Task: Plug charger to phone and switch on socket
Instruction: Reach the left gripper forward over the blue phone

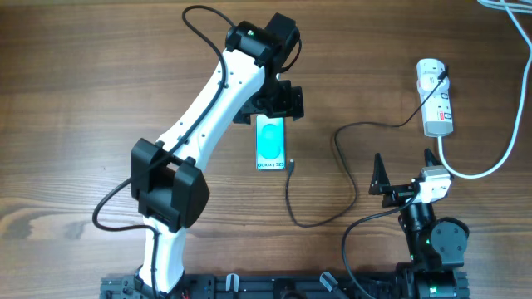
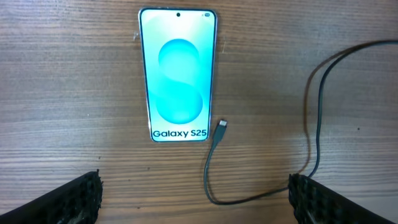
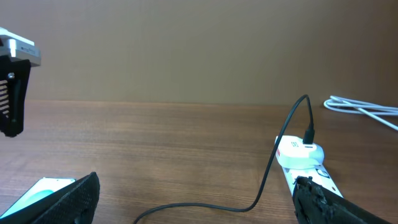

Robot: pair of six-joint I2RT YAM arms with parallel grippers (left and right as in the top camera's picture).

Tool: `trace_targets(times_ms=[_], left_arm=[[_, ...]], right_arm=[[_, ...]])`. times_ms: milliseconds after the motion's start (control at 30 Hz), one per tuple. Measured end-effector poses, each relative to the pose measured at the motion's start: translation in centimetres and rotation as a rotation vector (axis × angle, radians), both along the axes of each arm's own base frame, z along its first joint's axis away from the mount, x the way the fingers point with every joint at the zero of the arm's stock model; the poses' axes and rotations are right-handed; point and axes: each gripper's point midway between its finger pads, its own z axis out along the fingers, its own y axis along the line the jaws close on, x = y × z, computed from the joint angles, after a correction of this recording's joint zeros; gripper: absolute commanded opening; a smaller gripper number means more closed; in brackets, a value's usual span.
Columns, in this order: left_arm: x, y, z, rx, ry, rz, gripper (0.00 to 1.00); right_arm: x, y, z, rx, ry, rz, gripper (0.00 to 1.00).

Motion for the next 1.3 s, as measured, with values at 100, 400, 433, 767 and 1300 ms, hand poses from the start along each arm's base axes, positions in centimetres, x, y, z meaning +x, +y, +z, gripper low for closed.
trace_targets(times_ms=[100,400,433,767,1300], left_arm=[[0.8,-0.4,-1.0,-0.005,-0.013,-0.015,1.00],[1.5,-0.3,-7.8,0.025,-0.015,-0.033,1.00],[1.5,-0.3,-8.1,0.028,-0.016,-0.033,1.00],[0.6,0.3,-11.5,0.041,0.000,-0.031,1.00],[0.2,0.6,-13.6,0.090,-0.033,-0.018,1.00]], right_arm=[[0.0,0.0,0.0,0.000,0.000,0.000,1.00],[0.0,0.0,0.0,0.000,0.000,0.000,1.00],[0.0,0.0,0.0,0.000,0.000,0.000,1.00],[0.0,0.0,0.0,0.000,0.000,0.000,1.00],[0.0,0.0,0.0,0.000,0.000,0.000,1.00]])
